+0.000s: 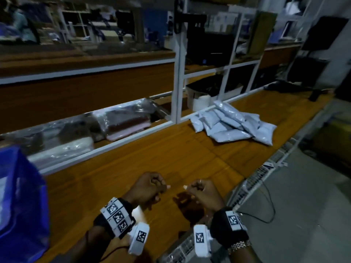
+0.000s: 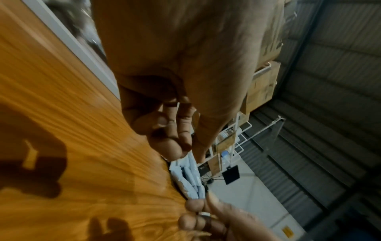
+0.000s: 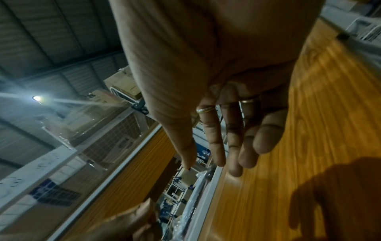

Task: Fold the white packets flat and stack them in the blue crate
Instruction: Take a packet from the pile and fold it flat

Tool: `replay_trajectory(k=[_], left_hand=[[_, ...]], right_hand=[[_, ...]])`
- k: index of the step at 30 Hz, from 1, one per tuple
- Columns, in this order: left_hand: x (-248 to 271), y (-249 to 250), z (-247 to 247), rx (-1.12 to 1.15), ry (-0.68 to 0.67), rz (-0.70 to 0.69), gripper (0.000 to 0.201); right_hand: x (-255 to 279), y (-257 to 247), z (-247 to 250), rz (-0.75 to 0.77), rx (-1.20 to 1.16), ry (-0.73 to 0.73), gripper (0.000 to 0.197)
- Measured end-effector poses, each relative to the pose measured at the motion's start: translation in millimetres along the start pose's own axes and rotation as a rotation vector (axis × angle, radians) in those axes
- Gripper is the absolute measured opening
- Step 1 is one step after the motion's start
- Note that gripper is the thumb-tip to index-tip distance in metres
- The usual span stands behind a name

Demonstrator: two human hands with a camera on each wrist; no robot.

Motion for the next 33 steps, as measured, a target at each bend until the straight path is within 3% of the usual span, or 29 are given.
replay_trajectory(k=[8,13,21,24,30,33], left_hand=[[-108,54,-20,-0.136,0.01,-0.177,0.026],[-157,91,-43,-0.101,-0.026,-0.229,0.033],[-246,95,-78,-0.067,-0.007,-0.183,0.031],[-284,92,-98,-0.052,0.018,-0.157,0.036],[-361,95,-130,-0.168,0.049,-0.094,0.047],[-391,89,-143,-0.21,0.006,-0.046,0.073]], right_hand=[[-47,-20,78,0.046,0.114,0.141,0.014],[-87,-32,142,0.042,0.22,0.212,0.024],[-184,-9,244,0.012,0.441,0.279,0.042],[-231,2,272,0.005,0.592,0.226,0.051],[-322,4,315,-0.007,0.864,0.06,0.086],[-357,13,317,-0.063,0.984,-0.062,0.102]])
Point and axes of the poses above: each hand's wrist, its own x-axis away from the middle knuckle, its own z-axis out of the back of the hand, y = z × x, the point moved 8 cm from there along -x, towards the middle knuckle, and after that the axes turned 4 degrees about x, right-handed, at the moved point
